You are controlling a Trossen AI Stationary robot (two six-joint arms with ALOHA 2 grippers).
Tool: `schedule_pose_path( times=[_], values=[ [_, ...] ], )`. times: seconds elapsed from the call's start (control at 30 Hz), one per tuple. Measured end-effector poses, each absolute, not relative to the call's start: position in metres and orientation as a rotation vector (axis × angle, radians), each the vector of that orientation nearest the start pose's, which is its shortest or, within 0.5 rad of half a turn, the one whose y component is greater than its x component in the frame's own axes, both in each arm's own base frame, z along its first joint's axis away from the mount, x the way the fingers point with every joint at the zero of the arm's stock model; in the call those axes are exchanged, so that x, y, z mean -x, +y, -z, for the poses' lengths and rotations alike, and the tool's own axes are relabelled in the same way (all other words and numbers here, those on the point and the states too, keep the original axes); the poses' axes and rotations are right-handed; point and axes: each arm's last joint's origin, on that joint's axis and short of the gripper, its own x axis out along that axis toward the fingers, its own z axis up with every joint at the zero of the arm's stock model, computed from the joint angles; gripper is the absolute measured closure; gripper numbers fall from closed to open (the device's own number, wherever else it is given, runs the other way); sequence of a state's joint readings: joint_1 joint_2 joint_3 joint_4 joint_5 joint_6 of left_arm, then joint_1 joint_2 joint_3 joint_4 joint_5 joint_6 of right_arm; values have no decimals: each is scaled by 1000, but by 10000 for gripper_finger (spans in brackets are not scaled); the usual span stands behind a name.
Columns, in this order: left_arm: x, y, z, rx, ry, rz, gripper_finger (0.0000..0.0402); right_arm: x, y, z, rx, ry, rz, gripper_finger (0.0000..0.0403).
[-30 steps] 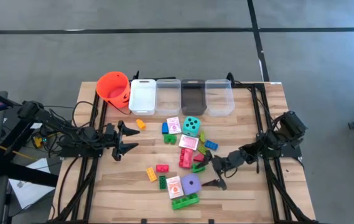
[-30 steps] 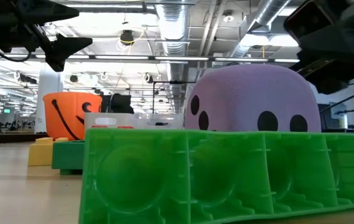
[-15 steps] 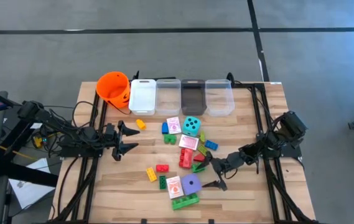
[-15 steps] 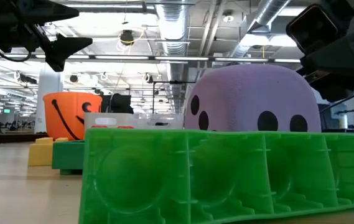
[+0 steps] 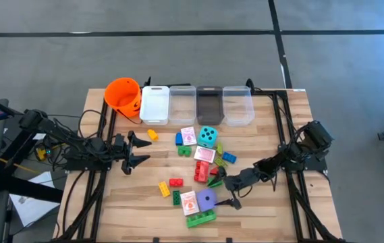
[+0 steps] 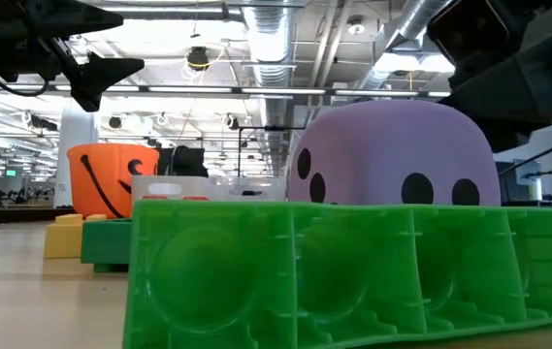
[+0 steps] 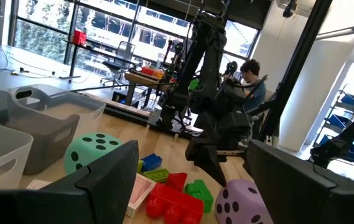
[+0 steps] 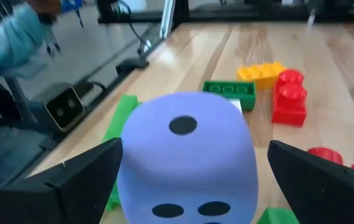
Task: Pick & Place Toys
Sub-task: Put the purple die into the black bin
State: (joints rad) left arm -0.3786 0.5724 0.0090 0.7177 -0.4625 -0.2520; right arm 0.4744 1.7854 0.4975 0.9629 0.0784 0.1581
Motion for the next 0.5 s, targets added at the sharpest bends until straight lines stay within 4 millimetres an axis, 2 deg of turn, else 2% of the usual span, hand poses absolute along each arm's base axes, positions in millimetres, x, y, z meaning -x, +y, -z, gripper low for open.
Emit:
schedule_pose_path(
  times=[0.5],
  values=[
    [-125,-36,-180,312,-147,-66,108,-267,135,-113,-59,374,-365,7]
  ],
)
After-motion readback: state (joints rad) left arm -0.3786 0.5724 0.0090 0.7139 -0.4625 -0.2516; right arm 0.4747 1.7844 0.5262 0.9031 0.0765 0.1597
